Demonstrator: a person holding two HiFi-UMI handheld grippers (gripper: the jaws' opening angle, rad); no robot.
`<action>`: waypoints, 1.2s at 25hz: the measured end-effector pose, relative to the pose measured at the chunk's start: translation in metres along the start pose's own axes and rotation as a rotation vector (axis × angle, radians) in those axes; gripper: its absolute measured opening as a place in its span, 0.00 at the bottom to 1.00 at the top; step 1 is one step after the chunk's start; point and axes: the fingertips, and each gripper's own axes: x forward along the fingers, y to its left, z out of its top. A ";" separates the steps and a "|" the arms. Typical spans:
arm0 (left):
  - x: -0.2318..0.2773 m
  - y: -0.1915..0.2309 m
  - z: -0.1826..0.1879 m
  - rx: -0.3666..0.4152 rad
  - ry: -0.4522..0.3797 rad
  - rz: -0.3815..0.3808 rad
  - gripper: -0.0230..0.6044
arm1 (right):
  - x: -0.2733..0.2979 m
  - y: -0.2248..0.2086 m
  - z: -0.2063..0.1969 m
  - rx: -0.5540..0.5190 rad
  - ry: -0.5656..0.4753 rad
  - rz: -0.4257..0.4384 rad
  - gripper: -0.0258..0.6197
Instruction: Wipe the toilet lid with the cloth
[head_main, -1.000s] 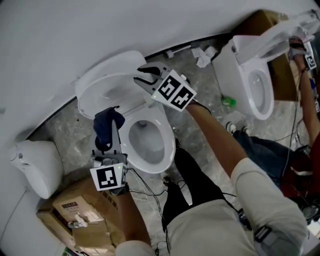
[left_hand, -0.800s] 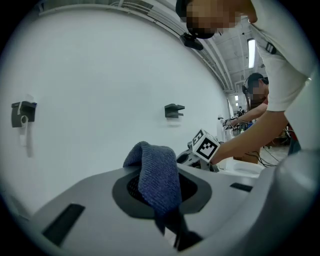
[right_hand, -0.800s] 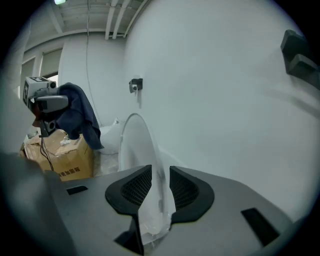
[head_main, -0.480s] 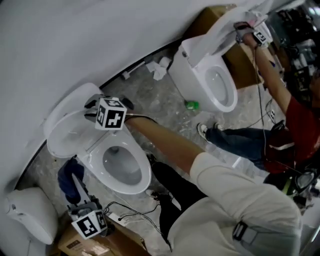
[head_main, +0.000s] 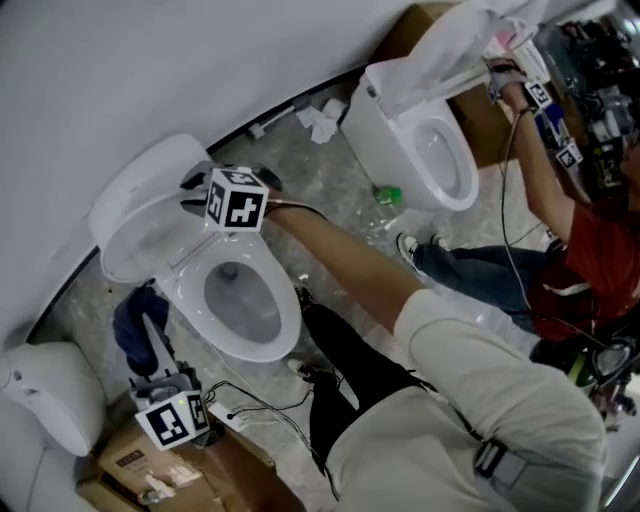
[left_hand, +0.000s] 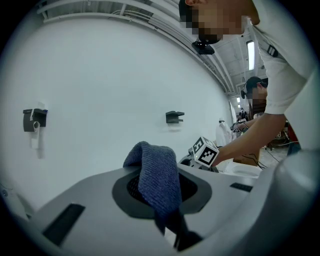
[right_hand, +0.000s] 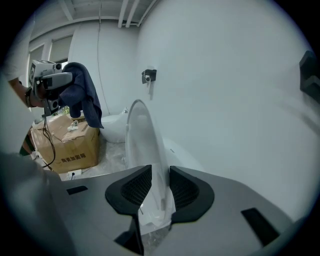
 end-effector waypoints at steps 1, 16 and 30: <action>-0.002 -0.002 -0.002 -0.004 0.003 0.004 0.12 | -0.003 0.001 -0.002 0.005 -0.006 -0.003 0.24; -0.075 0.001 -0.031 -0.052 -0.020 -0.016 0.12 | -0.045 0.088 -0.023 -0.024 0.070 -0.031 0.24; -0.147 -0.022 -0.099 -0.079 0.047 -0.059 0.12 | -0.074 0.216 -0.100 -0.050 0.207 -0.002 0.31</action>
